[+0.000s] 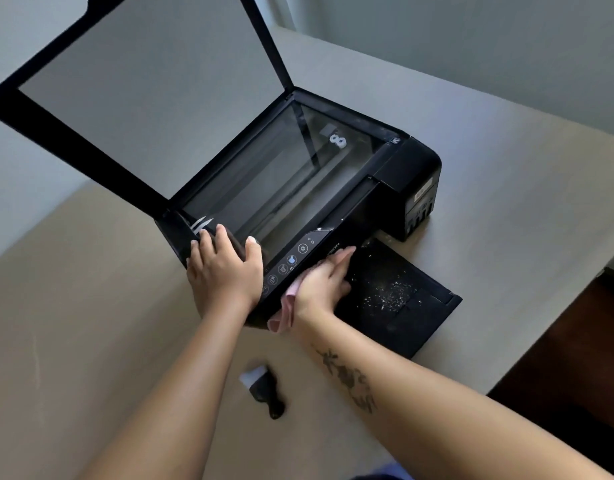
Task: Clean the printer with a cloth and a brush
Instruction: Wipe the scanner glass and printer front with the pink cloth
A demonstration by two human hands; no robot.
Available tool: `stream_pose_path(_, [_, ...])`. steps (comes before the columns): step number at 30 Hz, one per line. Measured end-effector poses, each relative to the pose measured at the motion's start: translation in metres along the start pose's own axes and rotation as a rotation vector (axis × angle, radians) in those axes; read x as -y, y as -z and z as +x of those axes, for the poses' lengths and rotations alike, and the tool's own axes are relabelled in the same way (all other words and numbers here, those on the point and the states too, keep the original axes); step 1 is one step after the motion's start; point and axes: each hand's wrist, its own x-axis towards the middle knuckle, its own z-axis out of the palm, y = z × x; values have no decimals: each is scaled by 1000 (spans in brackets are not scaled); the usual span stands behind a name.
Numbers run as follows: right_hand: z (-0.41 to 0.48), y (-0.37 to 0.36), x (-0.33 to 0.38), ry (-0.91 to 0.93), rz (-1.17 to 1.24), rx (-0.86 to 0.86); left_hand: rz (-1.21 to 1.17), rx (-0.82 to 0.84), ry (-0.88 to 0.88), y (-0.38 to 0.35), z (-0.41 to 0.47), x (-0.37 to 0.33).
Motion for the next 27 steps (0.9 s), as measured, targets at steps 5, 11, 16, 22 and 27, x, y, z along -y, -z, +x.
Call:
stream_pose_path(5, [-45, 4, -30, -7, -59, 170, -19, -14, 5, 0, -1, 0])
stream_pose_path(11, [7, 15, 27, 631, -224, 69, -24, -7, 20, -1, 0, 0])
stream_pose_path(16, [47, 72, 94, 1382, -672, 1, -29, -23, 17, -1, -1, 0])
stream_pose_path(22, [128, 89, 173, 1297, -1352, -29, -40, -33, 28, -1, -2, -1])
stream_pose_path(27, [111, 86, 195, 1302, -1090, -85, -45, -32, 37, 0, -2, -1])
